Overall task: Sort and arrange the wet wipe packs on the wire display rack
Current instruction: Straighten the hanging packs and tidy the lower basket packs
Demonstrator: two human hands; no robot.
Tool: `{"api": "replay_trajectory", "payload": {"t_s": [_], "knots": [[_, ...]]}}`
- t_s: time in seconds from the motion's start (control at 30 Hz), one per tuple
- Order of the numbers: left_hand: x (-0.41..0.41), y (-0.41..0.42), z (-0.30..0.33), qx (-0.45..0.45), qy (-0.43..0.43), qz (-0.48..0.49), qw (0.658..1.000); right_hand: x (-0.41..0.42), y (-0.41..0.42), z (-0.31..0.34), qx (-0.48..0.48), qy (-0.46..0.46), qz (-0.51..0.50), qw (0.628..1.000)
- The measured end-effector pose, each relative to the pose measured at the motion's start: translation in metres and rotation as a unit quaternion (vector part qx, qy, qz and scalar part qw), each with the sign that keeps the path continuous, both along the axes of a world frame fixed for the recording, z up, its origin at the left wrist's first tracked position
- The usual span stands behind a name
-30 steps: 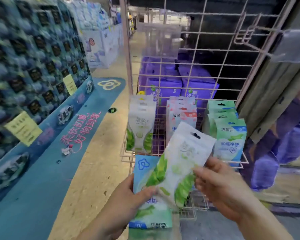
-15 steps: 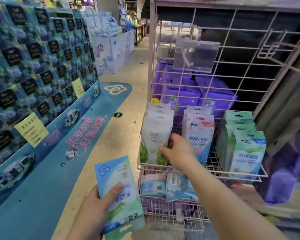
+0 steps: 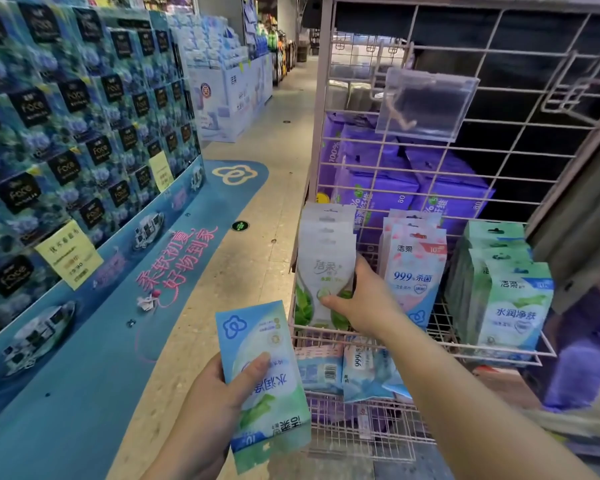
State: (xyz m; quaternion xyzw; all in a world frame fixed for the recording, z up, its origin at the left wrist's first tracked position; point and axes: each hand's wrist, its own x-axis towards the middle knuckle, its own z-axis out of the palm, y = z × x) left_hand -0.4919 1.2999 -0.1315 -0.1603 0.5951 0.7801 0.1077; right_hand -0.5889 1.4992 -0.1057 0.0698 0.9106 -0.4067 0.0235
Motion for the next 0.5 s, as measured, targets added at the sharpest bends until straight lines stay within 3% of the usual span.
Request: {"api": "replay_trajectory", "payload": {"t_s": [0.33,0.43,0.5], "knots": [[0.0,0.014,0.004,0.005,0.011,-0.055,0.998,0.012,0.013,0.008,0.066,-0.017,0.002,0.998],[-0.003,0.023,0.009,0.017,0.017,-0.073,0.997,0.05,0.02,0.021,-0.015,0.092,-0.059,0.994],[-0.007,0.031,0.012,0.019,0.022,-0.085,0.996,0.075,0.03,0.025,-0.092,0.077,-0.046,0.992]]}}
